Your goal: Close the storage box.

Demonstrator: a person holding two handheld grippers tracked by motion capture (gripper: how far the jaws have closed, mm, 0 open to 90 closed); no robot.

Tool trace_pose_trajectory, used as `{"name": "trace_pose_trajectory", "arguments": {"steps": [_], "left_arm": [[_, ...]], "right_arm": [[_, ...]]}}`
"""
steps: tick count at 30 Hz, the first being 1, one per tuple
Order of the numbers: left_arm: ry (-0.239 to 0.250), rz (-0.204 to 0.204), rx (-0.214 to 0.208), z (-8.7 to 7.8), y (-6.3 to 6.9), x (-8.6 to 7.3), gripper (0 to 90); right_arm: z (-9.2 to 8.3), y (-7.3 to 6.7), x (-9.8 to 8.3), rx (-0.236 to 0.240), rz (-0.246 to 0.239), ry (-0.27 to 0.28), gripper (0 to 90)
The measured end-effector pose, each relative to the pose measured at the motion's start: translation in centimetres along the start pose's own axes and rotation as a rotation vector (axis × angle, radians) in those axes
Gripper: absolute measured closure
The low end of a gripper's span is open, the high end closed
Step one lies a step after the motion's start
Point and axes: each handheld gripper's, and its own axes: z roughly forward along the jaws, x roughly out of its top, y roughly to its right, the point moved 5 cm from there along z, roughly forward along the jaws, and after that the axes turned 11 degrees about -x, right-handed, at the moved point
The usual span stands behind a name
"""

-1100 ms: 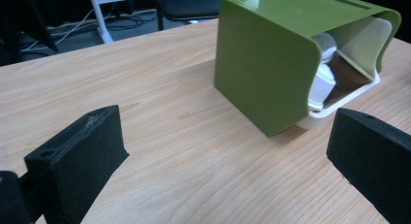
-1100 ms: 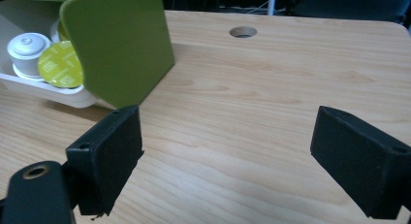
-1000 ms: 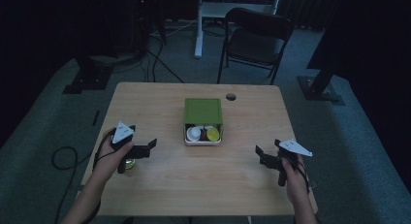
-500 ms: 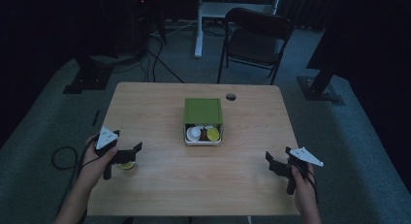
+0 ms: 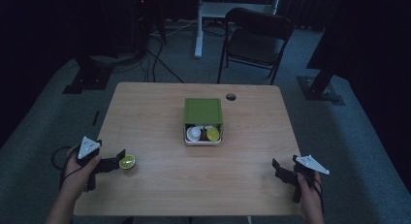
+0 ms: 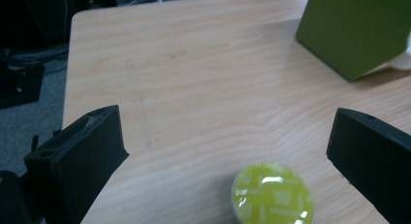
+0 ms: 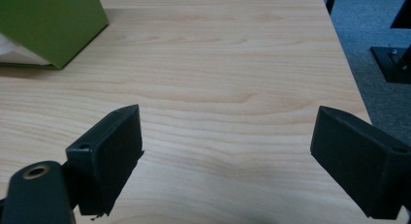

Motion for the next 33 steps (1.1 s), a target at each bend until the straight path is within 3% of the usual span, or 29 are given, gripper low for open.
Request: {"name": "trace_pose_trajectory", "arguments": {"steps": [8, 11, 19, 21, 26, 27, 33], "left_arm": [[-0.022, -0.028, 0.02, -1.0, -0.6, -1.7, 0.3], [-0.045, -0.025, 0.052, -1.5, -0.7, -2.7, 0.3], [-0.094, -0.077, 0.083, -1.7, -1.0, -4.7, 0.3], [-0.115, -0.077, 0.111, -1.6, -1.2, -5.1, 0.3], [-0.16, -0.124, 0.158, -1.5, -1.7, -5.8, 0.3], [-0.173, -0.132, 0.182, -1.3, -1.9, -6.1, 0.3], [-0.205, -0.135, 0.217, -1.0, -2.1, -6.8, 0.3]], "right_arm": [[-0.1, 0.6, -1.2, -0.027, -0.005, -0.029, 11.1], [-0.1, 1.0, -1.7, -0.055, -0.018, -0.051, 11.1], [0.4, 1.2, -2.5, -0.096, -0.025, -0.105, 11.1], [0.5, 1.2, -2.5, -0.101, -0.023, -0.105, 11.1], [0.7, 1.4, -2.6, -0.131, -0.012, -0.132, 11.1], [0.8, 1.4, -2.6, -0.144, -0.016, -0.152, 11.1], [1.2, 0.9, -2.7, -0.153, -0.074, -0.188, 11.1]]}}
